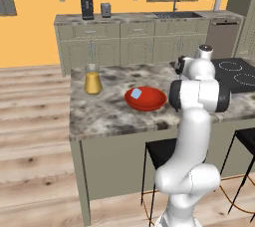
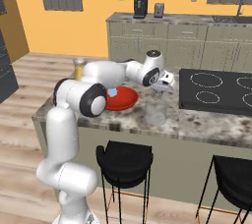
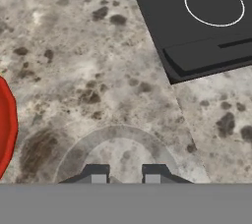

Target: There are two ice cubes in the ice bowl. Place both ice cubes in the glass cup.

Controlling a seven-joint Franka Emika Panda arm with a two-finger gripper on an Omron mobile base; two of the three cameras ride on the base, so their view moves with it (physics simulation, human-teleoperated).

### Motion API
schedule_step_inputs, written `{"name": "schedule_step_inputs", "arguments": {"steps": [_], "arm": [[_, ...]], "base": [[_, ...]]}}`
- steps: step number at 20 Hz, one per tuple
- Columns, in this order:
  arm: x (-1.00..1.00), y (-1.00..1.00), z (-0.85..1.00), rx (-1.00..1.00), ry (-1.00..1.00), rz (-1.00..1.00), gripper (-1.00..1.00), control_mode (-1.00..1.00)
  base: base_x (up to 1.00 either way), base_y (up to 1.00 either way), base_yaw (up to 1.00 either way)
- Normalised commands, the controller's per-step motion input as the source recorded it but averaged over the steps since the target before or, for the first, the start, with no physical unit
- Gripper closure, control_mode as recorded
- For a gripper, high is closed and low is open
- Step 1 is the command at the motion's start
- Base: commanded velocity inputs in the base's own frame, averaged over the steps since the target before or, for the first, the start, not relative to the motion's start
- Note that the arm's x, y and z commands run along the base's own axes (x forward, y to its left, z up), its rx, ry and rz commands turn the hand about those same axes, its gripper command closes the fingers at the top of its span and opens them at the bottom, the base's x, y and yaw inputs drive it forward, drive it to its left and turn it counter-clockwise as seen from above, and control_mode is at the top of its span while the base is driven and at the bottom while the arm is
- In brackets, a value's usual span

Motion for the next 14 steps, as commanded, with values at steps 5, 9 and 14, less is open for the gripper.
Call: {"name": "schedule_step_inputs", "arguments": {"steps": [5, 9, 14], "arm": [[0.0, -0.04, -0.4, 0.0, 0.02, 0.0, 1.0, -1.0], [0.1, 0.0, -0.2, 0.0, 0.0, 0.0, 1.0, -1.0], [0.26, 0.0, -0.09, 0.0, 0.0, 0.0, -1.0, -1.0]], "base": [[0.0, 0.0, 0.0], [0.0, 0.0, 0.0], [0.0, 0.0, 0.0]]}}
